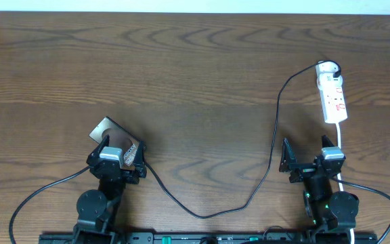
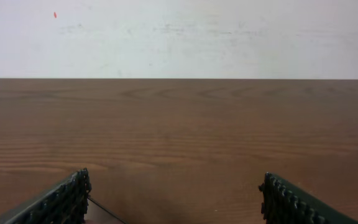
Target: Plug charger to phone and switch on socket
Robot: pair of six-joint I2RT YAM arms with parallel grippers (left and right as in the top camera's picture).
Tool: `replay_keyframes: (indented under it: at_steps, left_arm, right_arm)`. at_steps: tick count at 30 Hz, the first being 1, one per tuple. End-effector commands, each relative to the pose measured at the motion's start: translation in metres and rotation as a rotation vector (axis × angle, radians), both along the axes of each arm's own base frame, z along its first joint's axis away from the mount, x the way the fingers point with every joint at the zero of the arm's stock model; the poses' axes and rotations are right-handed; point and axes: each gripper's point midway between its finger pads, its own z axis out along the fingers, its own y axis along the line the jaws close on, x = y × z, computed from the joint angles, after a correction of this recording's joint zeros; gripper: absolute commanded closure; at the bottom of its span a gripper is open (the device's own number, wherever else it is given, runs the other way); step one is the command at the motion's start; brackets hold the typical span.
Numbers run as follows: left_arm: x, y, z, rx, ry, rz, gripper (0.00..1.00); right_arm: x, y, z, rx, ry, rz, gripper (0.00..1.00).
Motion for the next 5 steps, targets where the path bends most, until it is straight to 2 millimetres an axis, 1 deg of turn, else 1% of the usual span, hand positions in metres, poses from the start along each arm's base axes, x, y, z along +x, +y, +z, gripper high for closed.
replay_keyframes:
  at_steps: [1,5]
  left_arm:
    - [-0.001,0.001,-0.0145,0.01,0.047,0.002,0.14]
    - [-0.001,0.001,-0.0145,0.01,0.047,0.002,0.14]
  right_arm:
    - [-0.0004,0.001,0.0,-0.013,-0.003,0.004,0.01]
    - [-0.0004,0.001,0.0001,-0.013,-0.003,0.004,0.01]
